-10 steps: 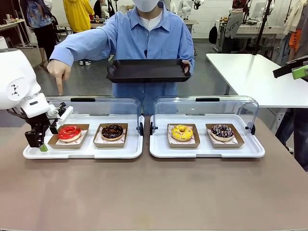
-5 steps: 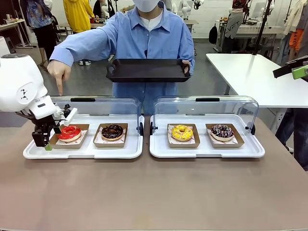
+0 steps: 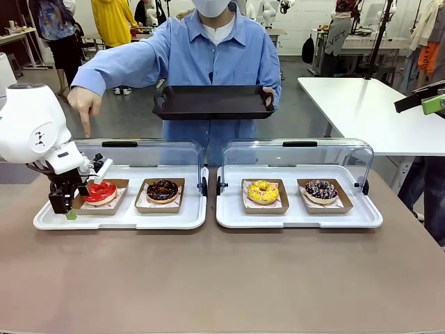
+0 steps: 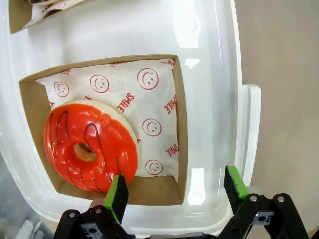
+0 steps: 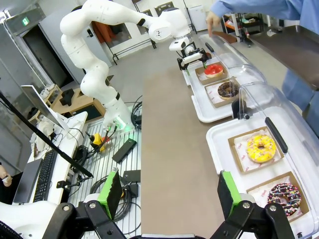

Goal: Provide the desired donut to the person.
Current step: Pick up and lift the Paper togo box containing the Donut pointed at by the person.

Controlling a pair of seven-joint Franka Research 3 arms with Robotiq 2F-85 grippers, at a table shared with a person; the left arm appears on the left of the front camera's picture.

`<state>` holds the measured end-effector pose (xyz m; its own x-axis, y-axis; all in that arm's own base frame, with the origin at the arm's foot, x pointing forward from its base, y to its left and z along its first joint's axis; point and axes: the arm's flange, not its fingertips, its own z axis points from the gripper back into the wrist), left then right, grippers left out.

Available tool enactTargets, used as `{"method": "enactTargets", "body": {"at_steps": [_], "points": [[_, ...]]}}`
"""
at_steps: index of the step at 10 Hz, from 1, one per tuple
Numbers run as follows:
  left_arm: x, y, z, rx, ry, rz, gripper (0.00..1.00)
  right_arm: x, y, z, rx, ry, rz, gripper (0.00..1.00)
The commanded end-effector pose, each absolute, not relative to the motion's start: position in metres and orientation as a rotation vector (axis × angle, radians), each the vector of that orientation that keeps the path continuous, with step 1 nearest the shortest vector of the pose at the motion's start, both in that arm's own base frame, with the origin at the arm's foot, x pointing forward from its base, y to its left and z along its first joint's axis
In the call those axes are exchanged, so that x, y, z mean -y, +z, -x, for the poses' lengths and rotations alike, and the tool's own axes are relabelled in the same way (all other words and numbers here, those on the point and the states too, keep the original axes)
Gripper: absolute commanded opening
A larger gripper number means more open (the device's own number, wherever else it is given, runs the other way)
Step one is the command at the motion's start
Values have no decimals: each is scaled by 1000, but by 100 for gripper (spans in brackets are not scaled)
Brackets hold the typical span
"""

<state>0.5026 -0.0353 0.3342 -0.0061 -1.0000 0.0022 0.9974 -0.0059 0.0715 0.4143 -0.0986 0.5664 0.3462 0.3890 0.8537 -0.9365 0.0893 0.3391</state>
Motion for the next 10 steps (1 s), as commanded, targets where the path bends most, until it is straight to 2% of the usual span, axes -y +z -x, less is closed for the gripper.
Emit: {"method": "enactTargets", "body": {"at_steps": [1, 9, 10], "points": [[28, 331, -502, 60, -1569, -63, 100, 98, 566, -415, 668, 1105, -1053, 100], [22, 334, -499, 84, -1573, -59, 100, 98, 566, -415, 668, 1105, -1053, 100], [22, 334, -498, 91, -1570, -58, 62, 98, 566, -415, 668, 1105, -1053, 100]]}}
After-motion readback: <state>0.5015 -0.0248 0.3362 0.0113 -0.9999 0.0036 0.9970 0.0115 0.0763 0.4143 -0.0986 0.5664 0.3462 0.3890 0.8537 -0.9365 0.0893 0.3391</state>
